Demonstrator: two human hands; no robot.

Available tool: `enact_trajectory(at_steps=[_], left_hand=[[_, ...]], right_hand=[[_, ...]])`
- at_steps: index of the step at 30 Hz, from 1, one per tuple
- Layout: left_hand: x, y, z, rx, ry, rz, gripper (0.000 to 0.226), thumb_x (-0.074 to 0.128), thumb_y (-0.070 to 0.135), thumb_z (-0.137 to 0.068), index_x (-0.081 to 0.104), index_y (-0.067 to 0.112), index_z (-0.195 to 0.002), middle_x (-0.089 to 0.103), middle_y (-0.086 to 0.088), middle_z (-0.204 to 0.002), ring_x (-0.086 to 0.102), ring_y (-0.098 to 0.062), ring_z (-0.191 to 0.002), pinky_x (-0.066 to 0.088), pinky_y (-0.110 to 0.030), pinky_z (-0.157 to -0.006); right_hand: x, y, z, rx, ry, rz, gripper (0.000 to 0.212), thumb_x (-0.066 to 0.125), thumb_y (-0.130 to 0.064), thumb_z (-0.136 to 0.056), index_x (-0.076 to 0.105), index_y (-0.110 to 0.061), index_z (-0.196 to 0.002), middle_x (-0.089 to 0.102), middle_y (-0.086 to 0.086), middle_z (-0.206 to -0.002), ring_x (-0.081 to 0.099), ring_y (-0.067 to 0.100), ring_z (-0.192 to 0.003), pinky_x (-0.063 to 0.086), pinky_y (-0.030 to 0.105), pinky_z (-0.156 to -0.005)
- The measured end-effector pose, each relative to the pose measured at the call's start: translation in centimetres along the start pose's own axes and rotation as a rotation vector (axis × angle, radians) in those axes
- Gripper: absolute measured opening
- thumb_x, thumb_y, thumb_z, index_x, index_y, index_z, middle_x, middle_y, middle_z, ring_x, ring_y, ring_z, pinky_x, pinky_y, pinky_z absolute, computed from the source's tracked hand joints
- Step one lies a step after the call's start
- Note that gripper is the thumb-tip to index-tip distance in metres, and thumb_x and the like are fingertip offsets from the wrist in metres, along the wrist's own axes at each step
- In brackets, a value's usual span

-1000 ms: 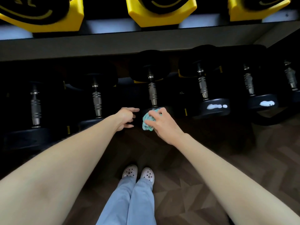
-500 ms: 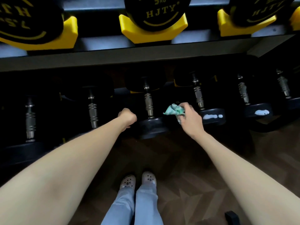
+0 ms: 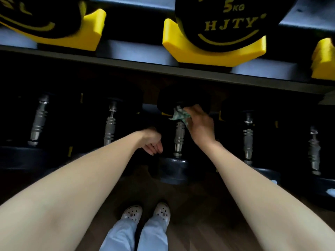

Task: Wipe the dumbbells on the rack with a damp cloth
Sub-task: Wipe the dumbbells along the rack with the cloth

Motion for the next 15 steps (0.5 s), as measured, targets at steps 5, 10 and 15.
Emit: enact_trajectory(at_steps=[5, 10, 15], left_hand=[[-0.9, -0.3, -0.4, 0.042, 0.026, 0.091, 0.042, 0.025, -0.012, -0.092, 0.057, -0.01, -0.118, 0.054, -0.021, -0.131, 0.053, -0.027, -0.12, 0.046, -0.03, -0.089], [-0.7, -0.5, 0.2, 0.053, 0.017, 0.148, 0.041, 0.026, -0.011, -0.09, 0.065, -0.006, -0.101, 0.056, -0.021, -0.128, 0.059, -0.024, -0.11, 0.053, -0.023, -0.074], [-0.5, -0.4, 0.7, 0.042, 0.059, 0.107, 0.041, 0.025, -0.011, -0.088, 0.066, -0.003, -0.086, 0.061, -0.014, -0.108, 0.058, -0.016, -0.088, 0.05, -0.023, -0.078]], right_hand=[[2.3, -1.1, -1.0, -0.152, -0.024, 0.188, 0.044, 0.063, 0.003, -0.075, 0.065, -0.012, -0.117, 0.065, 0.01, -0.117, 0.063, 0.036, -0.095, 0.052, 0.032, -0.078], [3.5, 0.0, -1.1, -0.178, -0.261, 0.19, 0.048, 0.043, -0.007, -0.093, 0.046, -0.023, -0.138, 0.045, -0.001, -0.144, 0.042, 0.028, -0.126, 0.035, 0.029, -0.099], [3.6, 2.0, 2.4, -0.032, -0.369, -0.075, 0.05, 0.05, 0.001, -0.087, 0.053, -0.022, -0.132, 0.048, 0.0, -0.142, 0.042, 0.021, -0.132, 0.028, 0.023, -0.107]])
Point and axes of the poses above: each hand's wrist, its own z-axis away from the middle knuckle, its own x-axis out of the palm, y = z × x, the point moved 9 cm from there along -z, towards the middle knuckle
